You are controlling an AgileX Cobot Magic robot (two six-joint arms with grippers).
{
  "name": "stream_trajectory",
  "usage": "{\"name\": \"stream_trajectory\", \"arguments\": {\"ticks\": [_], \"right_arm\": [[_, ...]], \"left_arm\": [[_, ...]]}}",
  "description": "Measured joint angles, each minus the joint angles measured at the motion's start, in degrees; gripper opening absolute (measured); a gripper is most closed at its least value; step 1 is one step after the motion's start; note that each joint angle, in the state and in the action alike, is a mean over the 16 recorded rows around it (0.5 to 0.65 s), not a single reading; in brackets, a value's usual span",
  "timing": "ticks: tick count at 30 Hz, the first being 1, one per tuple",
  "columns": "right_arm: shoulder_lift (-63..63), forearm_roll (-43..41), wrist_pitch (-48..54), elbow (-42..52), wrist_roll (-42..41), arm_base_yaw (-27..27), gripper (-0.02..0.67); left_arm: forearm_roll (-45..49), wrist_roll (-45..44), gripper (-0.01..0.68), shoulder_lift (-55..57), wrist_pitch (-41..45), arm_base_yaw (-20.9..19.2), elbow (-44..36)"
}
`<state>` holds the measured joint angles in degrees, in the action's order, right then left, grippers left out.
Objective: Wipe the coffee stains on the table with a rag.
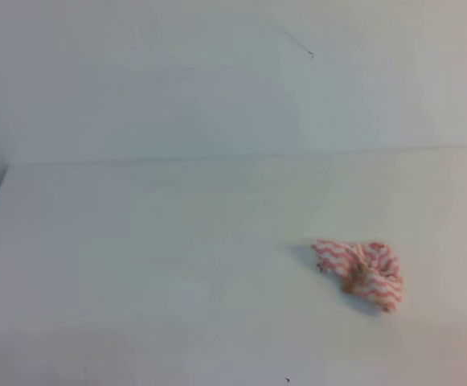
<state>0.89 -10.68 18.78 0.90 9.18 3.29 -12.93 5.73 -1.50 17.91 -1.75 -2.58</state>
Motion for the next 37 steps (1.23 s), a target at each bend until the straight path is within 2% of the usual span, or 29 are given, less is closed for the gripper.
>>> {"name": "stream_trajectory", "arguments": {"ticks": [19, 37], "right_arm": [[0.23, -0.03, -0.2, -0.15, -1.52, -0.21, -0.003], [0.32, -0.02, -0.58, -0.11, -1.51, -3.38, -0.003]], "left_arm": [[0.0, 0.0, 0.0, 0.0, -0.06, 0.0, 0.0], [0.0, 0.0, 0.001, 0.0, -0.06, 0.0, 0.0]]}}
